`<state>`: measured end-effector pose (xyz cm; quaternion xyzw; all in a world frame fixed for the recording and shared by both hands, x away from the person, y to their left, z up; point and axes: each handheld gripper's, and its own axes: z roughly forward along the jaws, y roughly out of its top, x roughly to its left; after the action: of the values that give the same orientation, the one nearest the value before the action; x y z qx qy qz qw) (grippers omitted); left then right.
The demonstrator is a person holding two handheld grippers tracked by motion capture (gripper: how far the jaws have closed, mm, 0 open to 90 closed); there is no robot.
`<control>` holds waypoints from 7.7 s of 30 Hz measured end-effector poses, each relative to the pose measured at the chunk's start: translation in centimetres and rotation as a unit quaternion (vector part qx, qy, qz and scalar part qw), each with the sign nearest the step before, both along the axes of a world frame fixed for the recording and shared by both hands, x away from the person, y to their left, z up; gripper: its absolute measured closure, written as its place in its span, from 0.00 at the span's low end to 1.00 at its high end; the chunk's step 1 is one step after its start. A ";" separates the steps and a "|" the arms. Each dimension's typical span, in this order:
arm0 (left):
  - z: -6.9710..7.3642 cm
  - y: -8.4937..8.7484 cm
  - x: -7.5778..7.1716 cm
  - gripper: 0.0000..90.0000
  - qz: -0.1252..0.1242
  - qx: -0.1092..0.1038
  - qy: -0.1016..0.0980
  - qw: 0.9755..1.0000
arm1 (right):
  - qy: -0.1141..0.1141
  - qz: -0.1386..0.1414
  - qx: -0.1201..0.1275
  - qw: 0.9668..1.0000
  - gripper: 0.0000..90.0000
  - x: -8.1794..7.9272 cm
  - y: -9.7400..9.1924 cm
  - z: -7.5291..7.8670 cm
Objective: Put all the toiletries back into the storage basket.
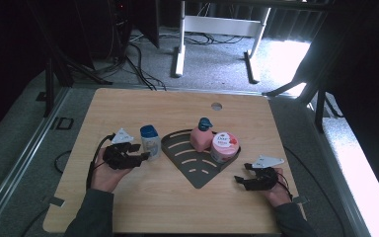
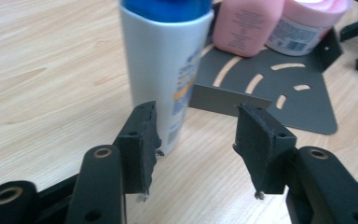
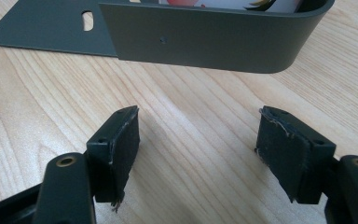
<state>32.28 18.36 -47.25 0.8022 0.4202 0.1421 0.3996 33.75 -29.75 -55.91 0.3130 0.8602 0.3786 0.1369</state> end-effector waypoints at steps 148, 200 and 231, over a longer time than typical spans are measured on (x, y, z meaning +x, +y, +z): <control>1.6 -5.7 7.4 0.51 -0.059 0.201 0.095 0.973 | 0.001 0.002 0.001 1.000 0.33 0.2 -0.1 0.0; 1.7 -5.4 7.4 0.62 -0.063 0.194 0.123 0.971 | 0.002 0.002 0.002 1.000 0.33 0.2 -0.1 0.0; 4.8 -4.8 6.7 0.62 -0.034 0.168 0.094 0.981 | 0.002 0.001 0.002 1.000 0.33 0.2 -0.1 0.0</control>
<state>39.03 13.52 -42.42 0.8813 0.3989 0.1208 0.2227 33.94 -29.81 -55.89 0.3128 0.8602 0.3798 0.1339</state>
